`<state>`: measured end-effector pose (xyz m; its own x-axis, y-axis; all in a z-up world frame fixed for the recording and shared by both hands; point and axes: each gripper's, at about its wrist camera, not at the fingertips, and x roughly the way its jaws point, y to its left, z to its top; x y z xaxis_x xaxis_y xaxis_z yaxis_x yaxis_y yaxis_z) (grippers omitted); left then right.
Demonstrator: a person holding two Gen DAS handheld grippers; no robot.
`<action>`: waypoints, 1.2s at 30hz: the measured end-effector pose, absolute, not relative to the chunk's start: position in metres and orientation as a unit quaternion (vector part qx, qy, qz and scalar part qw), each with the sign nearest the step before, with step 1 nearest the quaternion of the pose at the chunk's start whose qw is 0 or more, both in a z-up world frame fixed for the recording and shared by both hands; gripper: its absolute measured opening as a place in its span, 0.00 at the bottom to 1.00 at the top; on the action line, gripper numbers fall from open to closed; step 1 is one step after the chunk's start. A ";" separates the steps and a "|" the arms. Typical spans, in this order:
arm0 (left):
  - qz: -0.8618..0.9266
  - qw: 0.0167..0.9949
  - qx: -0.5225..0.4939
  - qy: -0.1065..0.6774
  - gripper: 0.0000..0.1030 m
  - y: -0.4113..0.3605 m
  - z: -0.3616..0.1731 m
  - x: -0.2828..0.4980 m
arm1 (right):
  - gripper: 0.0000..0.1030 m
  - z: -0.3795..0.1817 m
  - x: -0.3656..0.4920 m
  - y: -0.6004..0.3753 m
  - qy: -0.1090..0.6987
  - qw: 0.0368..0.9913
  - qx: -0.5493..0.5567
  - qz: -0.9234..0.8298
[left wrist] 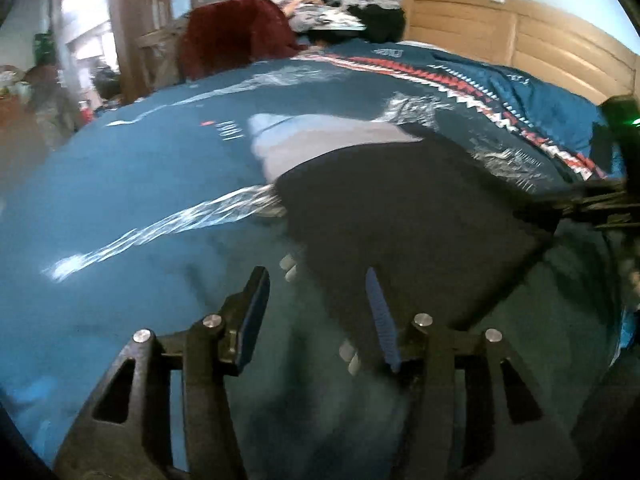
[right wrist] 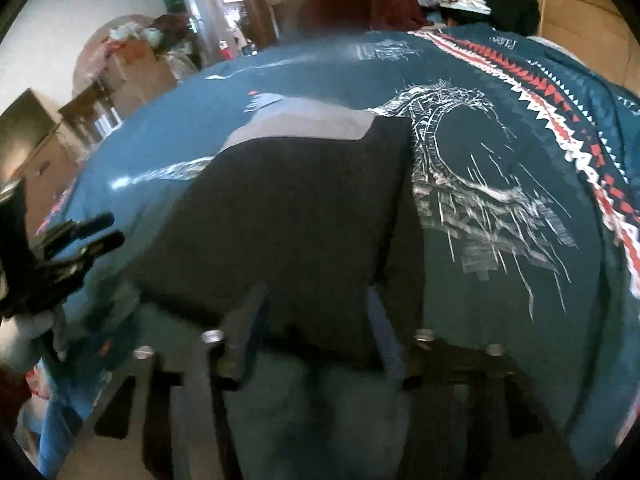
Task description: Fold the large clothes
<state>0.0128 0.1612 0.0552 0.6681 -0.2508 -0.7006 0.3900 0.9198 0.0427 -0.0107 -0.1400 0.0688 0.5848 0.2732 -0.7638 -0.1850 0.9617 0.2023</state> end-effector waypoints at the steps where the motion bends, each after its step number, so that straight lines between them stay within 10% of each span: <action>1: -0.160 0.908 0.083 0.378 0.48 0.174 0.052 0.009 | 0.64 0.068 -0.022 -0.138 0.443 0.887 0.045 0.126; 10: -0.091 0.893 -0.011 0.440 0.57 0.225 0.000 0.007 | 0.66 0.004 -0.106 -0.139 0.479 0.876 0.021 0.046; 15: -0.120 0.873 0.021 0.472 1.00 0.199 -0.005 0.015 | 0.87 -0.002 -0.108 -0.132 0.479 0.878 0.007 0.012; 18: -0.081 0.867 0.079 0.486 1.00 0.179 -0.009 0.016 | 1.00 -0.007 -0.090 -0.139 0.493 0.870 0.029 -0.002; 36: -0.012 0.883 0.037 0.468 1.00 0.177 -0.013 0.020 | 1.00 -0.013 -0.077 -0.137 0.489 0.871 0.038 -0.023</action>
